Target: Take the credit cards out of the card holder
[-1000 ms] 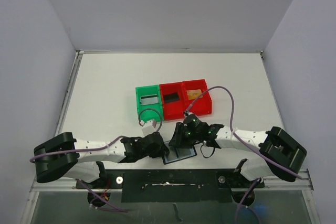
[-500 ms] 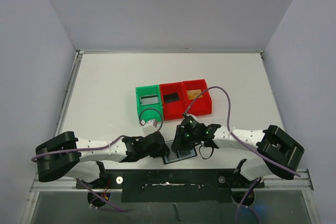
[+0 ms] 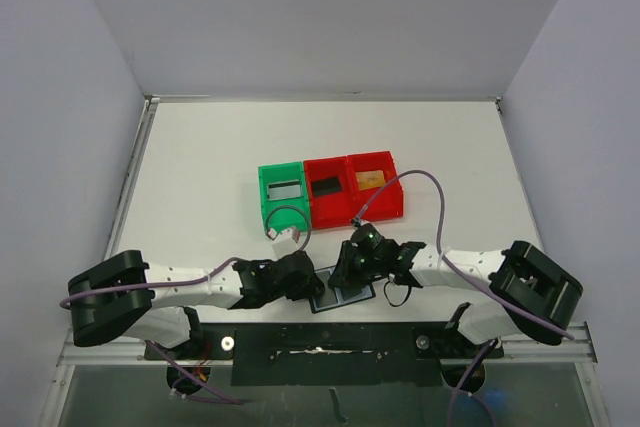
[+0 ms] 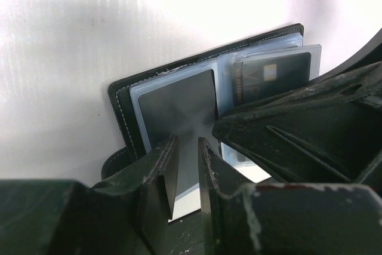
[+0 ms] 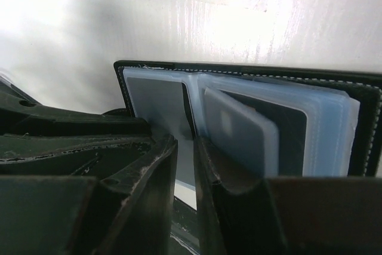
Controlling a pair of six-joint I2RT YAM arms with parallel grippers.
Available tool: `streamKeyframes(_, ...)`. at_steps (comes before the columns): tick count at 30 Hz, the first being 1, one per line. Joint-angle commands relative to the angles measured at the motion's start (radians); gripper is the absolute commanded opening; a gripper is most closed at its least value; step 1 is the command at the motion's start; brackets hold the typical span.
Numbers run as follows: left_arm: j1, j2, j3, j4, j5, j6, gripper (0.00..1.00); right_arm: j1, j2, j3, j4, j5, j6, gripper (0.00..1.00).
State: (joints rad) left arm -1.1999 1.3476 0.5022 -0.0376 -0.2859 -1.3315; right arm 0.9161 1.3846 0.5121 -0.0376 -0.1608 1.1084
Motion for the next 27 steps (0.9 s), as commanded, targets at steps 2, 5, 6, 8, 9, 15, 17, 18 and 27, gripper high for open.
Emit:
streamKeyframes(2, -0.003, -0.058, 0.013, -0.13, -0.034, 0.009, 0.25, -0.002, -0.065, 0.048, -0.096, 0.06, -0.034, 0.23)
streamKeyframes(5, -0.001, -0.092, 0.011, -0.132, -0.035, 0.019, 0.29, -0.001, -0.087, 0.085, -0.155, 0.084, -0.057, 0.25)
streamKeyframes(6, -0.001, -0.1, 0.012, -0.132, -0.034, 0.023, 0.29, 0.0, -0.091, 0.097, -0.172, 0.088, -0.065, 0.25)
streamKeyframes(8, -0.001, -0.106, 0.016, -0.126, -0.032, 0.035, 0.3, 0.002, -0.09, 0.118, -0.199, 0.094, -0.073, 0.25)
streamKeyframes(9, -0.001, -0.103, 0.016, -0.121, -0.031, 0.037, 0.3, 0.003, -0.086, 0.125, -0.207, 0.093, -0.078, 0.26)
streamKeyframes(15, 0.0, -0.051, 0.012, -0.044, 0.001, 0.055, 0.26, 0.021, -0.027, 0.161, -0.276, 0.124, -0.083, 0.26)
streamKeyframes(17, -0.002, -0.029, 0.016, -0.049, 0.004, 0.054, 0.22, 0.028, -0.01, 0.169, -0.304, 0.141, -0.078, 0.26)
streamKeyframes(18, -0.002, -0.017, 0.019, -0.058, 0.003, 0.052, 0.19, 0.035, -0.006, 0.172, -0.322, 0.153, -0.075, 0.26)
streamKeyframes(27, -0.003, 0.082, 0.023, -0.073, 0.007, 0.052, 0.06, 0.04, -0.001, 0.144, -0.298, 0.144, -0.056, 0.27)
